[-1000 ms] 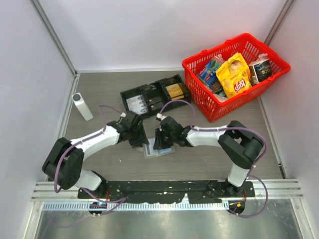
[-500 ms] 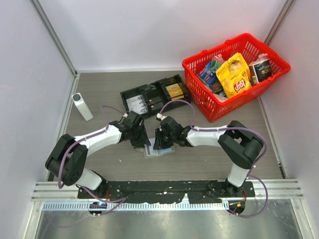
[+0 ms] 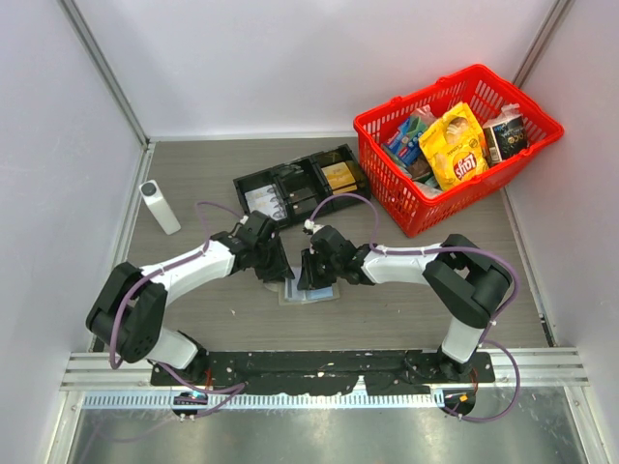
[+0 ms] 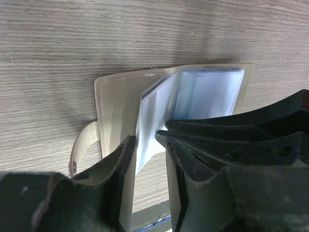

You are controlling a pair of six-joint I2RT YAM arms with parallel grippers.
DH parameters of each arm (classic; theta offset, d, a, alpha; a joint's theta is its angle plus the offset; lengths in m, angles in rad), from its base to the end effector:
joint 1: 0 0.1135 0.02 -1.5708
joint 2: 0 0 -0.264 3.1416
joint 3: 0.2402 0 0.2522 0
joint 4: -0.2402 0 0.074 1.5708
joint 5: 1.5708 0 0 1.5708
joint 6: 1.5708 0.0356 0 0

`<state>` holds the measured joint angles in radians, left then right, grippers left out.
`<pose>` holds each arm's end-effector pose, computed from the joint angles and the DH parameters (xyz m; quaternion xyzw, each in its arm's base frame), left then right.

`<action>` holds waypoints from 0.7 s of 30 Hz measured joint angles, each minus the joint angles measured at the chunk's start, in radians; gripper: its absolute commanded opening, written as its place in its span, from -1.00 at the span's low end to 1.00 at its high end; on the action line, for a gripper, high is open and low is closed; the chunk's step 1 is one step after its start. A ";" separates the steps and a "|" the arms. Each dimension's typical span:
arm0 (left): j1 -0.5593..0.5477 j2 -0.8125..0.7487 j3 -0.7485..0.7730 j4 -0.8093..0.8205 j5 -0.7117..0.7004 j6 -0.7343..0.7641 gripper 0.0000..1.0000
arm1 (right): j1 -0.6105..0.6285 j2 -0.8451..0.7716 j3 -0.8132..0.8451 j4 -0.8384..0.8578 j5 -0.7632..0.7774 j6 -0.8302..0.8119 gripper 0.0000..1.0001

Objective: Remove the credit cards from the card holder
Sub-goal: Remove the credit card from the card holder.

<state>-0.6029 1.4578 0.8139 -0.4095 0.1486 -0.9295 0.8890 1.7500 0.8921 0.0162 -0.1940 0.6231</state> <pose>0.2245 -0.1609 0.1818 -0.1380 0.9543 -0.2286 0.1341 0.2122 0.2724 0.1460 -0.1575 0.9171 0.3093 0.1961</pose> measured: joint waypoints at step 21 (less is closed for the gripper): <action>0.005 0.015 0.008 -0.017 0.001 0.044 -1.00 | -0.003 -0.001 0.019 -0.033 0.003 -0.003 -0.33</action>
<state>-0.5976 1.4727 0.8223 -0.4267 0.1493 -0.8856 0.8860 1.7493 0.9108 -0.0166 -0.1909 0.6201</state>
